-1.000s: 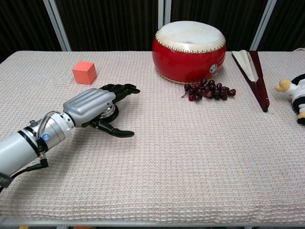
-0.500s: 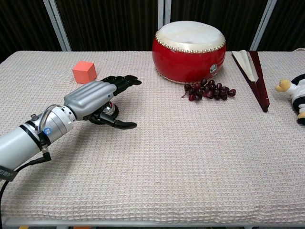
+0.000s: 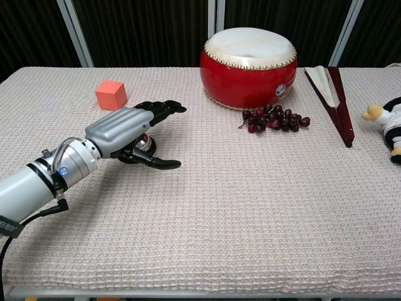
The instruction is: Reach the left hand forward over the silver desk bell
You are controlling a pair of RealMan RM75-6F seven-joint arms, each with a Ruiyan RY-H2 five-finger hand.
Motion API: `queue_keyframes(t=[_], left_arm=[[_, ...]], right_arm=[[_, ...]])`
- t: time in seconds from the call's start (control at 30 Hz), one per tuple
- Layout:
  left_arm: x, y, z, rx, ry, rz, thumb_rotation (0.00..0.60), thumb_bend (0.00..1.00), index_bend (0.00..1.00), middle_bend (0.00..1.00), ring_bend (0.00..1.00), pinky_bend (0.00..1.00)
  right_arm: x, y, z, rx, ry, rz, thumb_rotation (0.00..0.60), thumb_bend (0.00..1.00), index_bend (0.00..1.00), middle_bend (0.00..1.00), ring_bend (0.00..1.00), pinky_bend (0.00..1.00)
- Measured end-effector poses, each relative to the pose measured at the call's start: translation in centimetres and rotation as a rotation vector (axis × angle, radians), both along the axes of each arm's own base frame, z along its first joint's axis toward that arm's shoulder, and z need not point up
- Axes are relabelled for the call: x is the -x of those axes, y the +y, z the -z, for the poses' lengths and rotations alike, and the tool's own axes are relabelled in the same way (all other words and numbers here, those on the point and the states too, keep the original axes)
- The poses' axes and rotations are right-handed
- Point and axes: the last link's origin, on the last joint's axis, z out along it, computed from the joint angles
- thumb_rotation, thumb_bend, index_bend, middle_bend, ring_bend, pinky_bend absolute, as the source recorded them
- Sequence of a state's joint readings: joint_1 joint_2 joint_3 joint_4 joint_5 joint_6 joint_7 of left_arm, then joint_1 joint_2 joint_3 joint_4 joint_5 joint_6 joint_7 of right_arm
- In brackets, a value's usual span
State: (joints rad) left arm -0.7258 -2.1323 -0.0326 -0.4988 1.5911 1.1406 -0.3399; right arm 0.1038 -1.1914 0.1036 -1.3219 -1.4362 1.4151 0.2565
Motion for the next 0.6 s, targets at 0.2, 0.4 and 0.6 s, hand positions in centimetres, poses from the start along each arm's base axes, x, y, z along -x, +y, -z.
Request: queue_keyframes(t=[0.2, 0.4, 0.6], left_arm=[[1.2, -0.6, 1.0, 0.060, 0.060, -0.036, 0.209, 0.00, 0.01, 0.00, 0.00, 0.00], [0.2, -0.2, 0.1, 0.007, 0.009, -0.004, 0.208, 0.00, 0.01, 0.00, 0.00, 0.00], [0.0, 0.1, -0.3, -0.009, -0.001, 0.005, 0.208, 0.00, 0.01, 0.00, 0.00, 0.00]], right_arm=[[-0.1, 0.0, -0.1, 0.003, 0.000, -0.002, 0.600, 0.24, 0.00, 0.00, 0.00, 0.00], [-0.1, 0.0, -0.1, 0.004, -0.002, -0.001, 0.600, 0.24, 0.00, 0.00, 0.00, 0.00], [-0.1, 0.0, 0.0, 0.001, -0.001, -0.004, 0.600, 0.24, 0.00, 0.00, 0.00, 0.00]])
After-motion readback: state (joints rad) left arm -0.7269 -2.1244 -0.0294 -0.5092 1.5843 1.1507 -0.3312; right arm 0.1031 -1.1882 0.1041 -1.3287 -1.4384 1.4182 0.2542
